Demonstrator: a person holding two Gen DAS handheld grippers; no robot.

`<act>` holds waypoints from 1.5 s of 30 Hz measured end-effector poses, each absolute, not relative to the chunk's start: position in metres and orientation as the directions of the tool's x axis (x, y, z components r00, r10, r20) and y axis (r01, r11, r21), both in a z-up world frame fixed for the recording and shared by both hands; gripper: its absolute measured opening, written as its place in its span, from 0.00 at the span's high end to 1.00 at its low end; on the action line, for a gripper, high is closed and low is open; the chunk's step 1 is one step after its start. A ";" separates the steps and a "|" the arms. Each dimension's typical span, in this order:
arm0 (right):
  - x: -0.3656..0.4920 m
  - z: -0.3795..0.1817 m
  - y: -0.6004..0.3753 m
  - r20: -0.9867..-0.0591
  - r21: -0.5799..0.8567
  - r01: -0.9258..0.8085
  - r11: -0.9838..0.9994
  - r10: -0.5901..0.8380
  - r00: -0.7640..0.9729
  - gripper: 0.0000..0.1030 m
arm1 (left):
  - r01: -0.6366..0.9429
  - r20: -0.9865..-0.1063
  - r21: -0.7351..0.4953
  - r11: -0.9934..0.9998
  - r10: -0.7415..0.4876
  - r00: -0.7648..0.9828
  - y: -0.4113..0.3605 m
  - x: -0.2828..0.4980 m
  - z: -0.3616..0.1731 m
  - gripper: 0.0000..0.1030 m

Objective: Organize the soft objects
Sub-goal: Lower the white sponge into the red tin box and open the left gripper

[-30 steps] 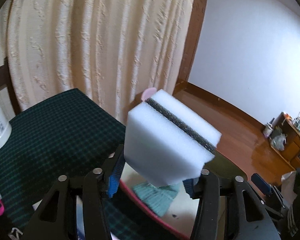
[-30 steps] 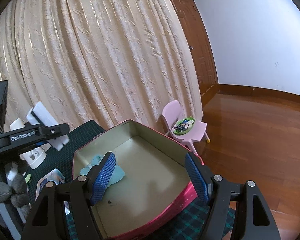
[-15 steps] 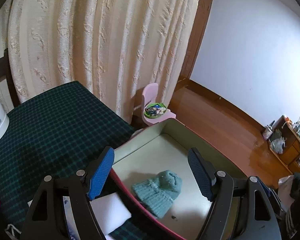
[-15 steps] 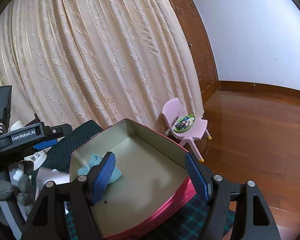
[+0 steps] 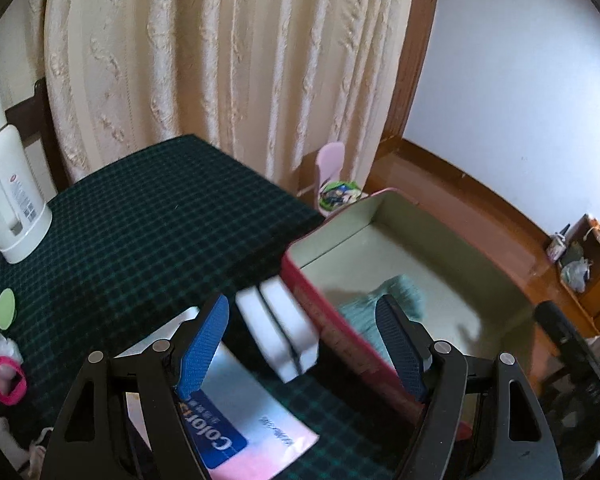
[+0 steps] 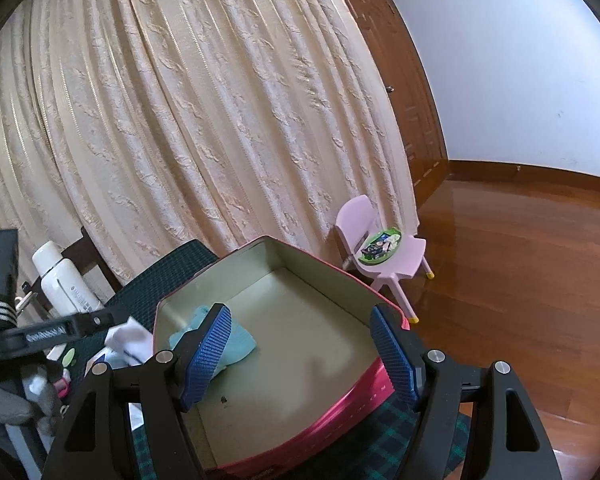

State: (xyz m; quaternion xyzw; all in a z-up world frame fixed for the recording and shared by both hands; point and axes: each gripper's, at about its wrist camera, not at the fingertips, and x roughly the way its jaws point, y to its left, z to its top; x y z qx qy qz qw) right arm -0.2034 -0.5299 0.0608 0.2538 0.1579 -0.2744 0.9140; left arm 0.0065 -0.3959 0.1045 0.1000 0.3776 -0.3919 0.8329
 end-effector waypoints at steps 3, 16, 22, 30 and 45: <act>-0.204 0.061 -0.530 -0.426 0.380 0.584 0.718 -0.424 0.799 0.27 | 0.727 -0.715 -0.119 0.676 -0.566 0.410 -0.399 0.012 0.098 0.26; -0.205 0.061 -0.533 -0.431 0.375 0.587 0.718 -0.425 0.796 0.27 | 0.695 -0.733 -0.149 0.704 -0.550 0.400 -0.404 0.029 0.086 0.65; -0.208 0.063 -0.532 -0.420 0.378 0.583 0.720 -0.428 0.801 0.27 | 0.704 -0.664 -0.167 0.691 -0.607 0.437 -0.398 0.016 0.123 0.65; -0.210 0.064 -0.532 -0.409 0.381 0.580 0.720 -0.431 0.804 0.27 | 0.745 -0.579 -0.203 0.635 -0.692 0.432 -0.412 0.007 0.158 0.65; -0.209 0.065 -0.530 -0.410 0.381 0.585 0.716 -0.436 0.801 0.27 | 0.777 -0.584 -0.232 0.585 -0.723 0.369 -0.427 0.006 0.147 0.32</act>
